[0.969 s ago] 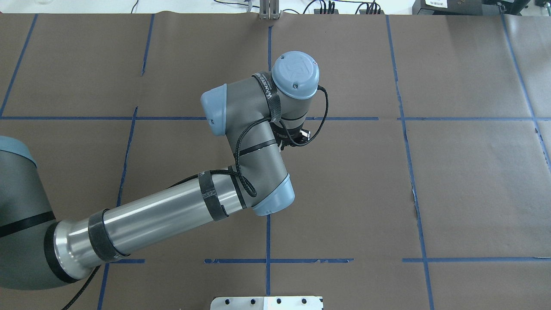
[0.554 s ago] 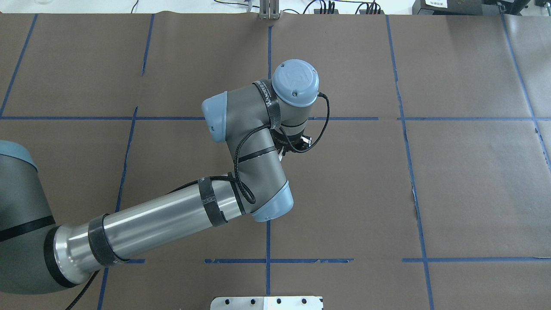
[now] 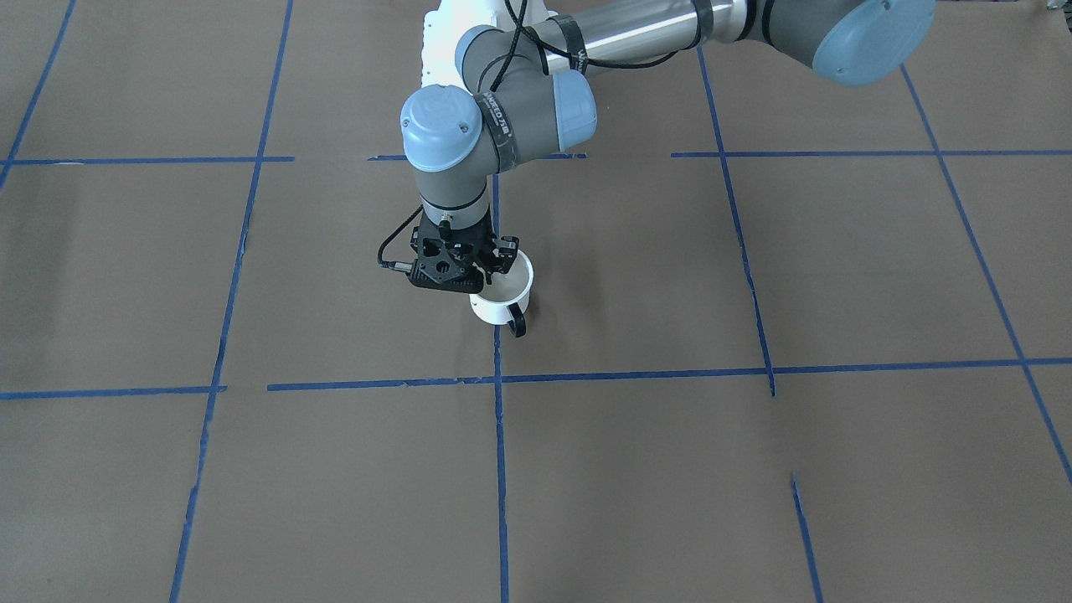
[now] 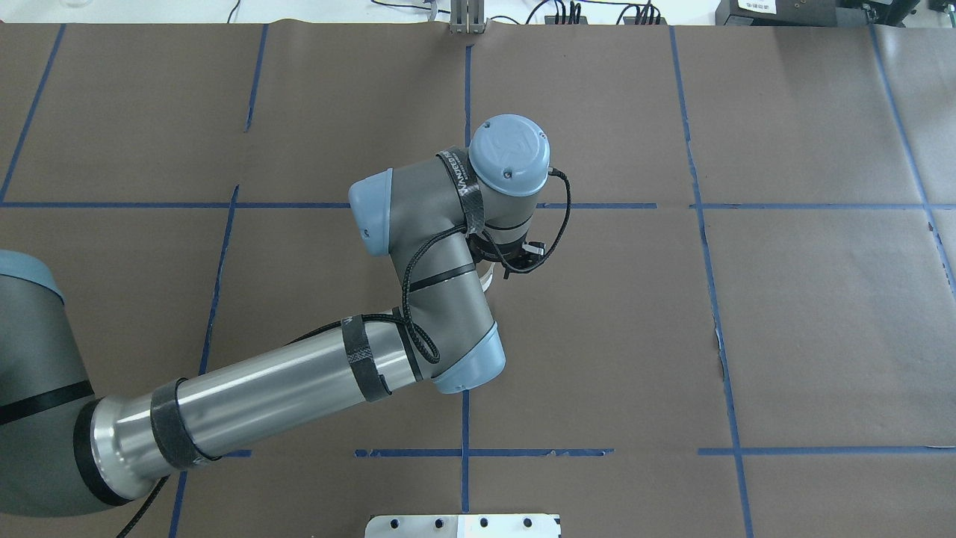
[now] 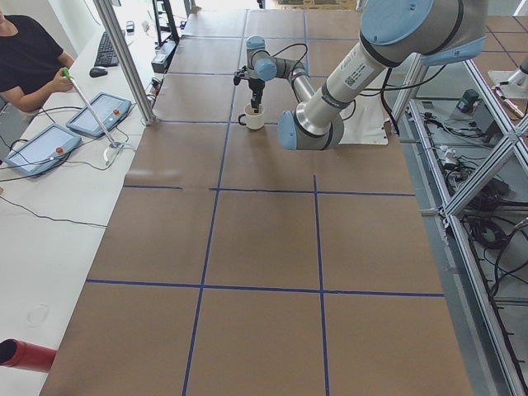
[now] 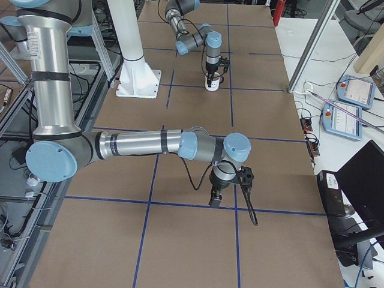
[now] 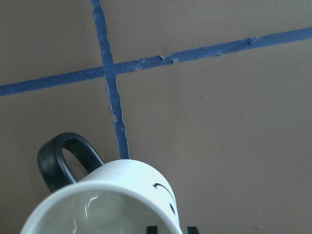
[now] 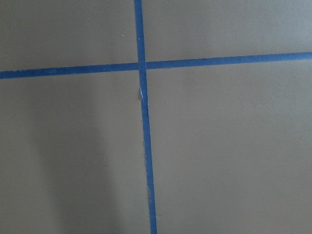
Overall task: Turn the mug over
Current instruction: 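Rotate the left wrist to turn the mug upright and lower it, then open the left gripper and withdraw the left arm away from the mug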
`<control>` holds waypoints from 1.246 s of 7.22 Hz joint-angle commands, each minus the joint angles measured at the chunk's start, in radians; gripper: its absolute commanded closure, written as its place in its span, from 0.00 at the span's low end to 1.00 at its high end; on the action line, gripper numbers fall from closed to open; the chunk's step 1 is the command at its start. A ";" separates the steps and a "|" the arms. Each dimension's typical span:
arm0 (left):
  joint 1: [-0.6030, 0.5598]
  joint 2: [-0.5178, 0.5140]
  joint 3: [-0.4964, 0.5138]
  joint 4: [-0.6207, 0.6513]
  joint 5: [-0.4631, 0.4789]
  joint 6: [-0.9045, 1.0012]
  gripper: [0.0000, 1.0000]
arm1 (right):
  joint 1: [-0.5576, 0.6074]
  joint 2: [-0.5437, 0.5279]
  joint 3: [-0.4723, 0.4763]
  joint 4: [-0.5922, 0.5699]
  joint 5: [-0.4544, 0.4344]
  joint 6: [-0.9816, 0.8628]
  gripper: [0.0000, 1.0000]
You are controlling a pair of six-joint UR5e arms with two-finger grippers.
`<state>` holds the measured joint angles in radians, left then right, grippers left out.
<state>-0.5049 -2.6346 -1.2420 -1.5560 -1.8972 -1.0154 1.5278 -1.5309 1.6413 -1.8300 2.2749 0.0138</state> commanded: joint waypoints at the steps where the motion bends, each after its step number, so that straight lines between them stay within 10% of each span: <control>1: -0.026 0.002 -0.058 0.019 0.001 0.009 0.00 | 0.000 0.000 0.000 0.000 0.000 0.000 0.00; 9: -0.308 0.406 -0.523 -0.001 -0.011 0.231 0.00 | 0.000 0.000 -0.001 0.000 0.000 0.000 0.00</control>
<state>-0.7708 -2.3207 -1.7107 -1.5162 -1.9078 -0.8266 1.5278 -1.5309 1.6406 -1.8301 2.2749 0.0138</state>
